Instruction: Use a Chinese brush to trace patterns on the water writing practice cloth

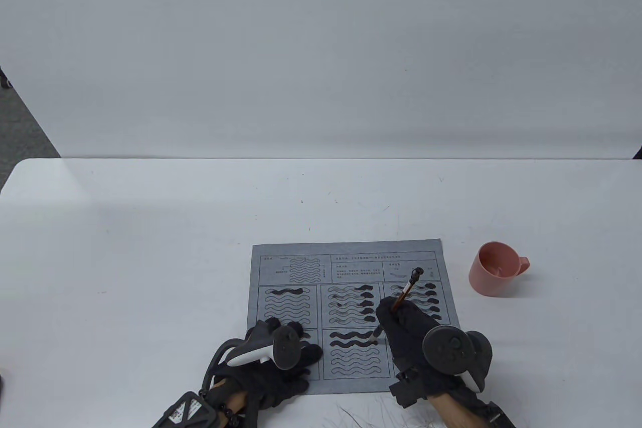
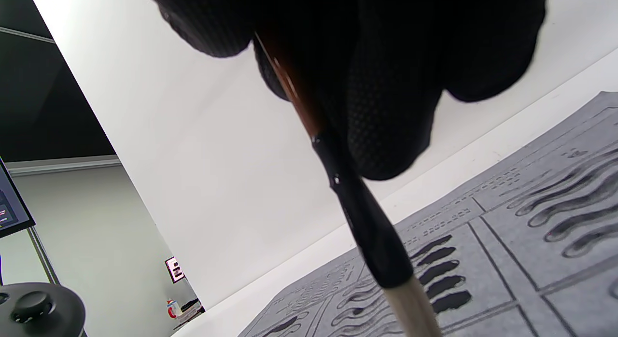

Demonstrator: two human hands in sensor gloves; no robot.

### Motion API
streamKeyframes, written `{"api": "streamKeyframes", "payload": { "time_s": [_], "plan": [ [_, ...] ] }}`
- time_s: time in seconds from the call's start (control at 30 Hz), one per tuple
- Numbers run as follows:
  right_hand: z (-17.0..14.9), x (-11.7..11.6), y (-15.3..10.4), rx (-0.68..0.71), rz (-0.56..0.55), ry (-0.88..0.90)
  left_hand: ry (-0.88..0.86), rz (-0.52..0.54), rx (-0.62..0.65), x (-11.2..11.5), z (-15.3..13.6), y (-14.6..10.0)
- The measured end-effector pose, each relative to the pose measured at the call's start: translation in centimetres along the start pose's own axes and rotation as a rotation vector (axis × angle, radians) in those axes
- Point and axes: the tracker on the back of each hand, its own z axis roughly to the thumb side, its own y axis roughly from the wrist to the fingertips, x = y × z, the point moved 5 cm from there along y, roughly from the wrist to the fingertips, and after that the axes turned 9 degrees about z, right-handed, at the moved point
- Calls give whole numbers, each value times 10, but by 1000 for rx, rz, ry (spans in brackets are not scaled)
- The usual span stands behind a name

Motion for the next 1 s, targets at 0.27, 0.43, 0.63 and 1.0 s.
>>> {"api": "streamKeyframes", "payload": {
  "time_s": [0.27,0.43,0.63,1.0],
  "plan": [
    [1,-1,0,10,10,13,0,0,0,0,0,0],
    [5,5,-1,29,-20,16,0,0,0,0,0,0],
    [1,17,-4,-34,-65,167,2,0,-1,0,0,0],
    [10,7,-6,-26,15,345,8,2,-3,-1,1,0]
  ]
}}
